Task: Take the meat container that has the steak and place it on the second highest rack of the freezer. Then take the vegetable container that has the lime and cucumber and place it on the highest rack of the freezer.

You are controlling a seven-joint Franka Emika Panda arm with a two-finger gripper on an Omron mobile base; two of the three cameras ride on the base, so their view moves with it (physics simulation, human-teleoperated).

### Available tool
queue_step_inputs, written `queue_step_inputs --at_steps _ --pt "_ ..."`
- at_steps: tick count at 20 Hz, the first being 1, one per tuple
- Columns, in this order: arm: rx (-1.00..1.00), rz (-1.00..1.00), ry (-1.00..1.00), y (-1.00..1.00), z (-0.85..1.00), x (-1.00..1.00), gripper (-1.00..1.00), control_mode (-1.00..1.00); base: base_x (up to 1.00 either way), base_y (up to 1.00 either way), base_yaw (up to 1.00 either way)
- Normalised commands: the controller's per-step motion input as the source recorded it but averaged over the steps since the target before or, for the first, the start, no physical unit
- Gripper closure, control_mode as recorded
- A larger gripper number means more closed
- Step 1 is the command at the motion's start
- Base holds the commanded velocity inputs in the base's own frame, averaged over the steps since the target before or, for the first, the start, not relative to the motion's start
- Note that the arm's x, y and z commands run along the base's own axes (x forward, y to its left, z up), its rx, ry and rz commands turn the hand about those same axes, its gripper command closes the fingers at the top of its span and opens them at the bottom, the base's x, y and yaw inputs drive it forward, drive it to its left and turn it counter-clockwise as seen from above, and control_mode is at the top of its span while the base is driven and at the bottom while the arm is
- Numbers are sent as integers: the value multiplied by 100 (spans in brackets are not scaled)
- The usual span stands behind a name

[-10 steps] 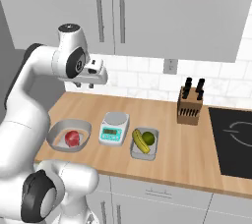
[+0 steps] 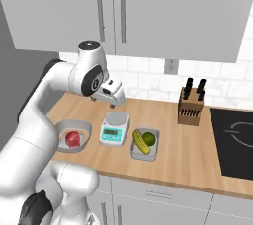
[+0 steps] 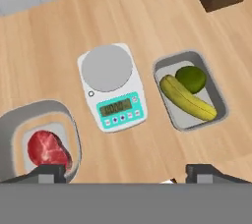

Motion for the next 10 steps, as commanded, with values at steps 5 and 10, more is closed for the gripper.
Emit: queue_step_inputs --at_steps 5,10 --pt "7 -40 16 -100 -60 -17 -100 -100 0 0 0" --pt "5 -30 23 -90 -75 -28 -100 -100 0 0 0"
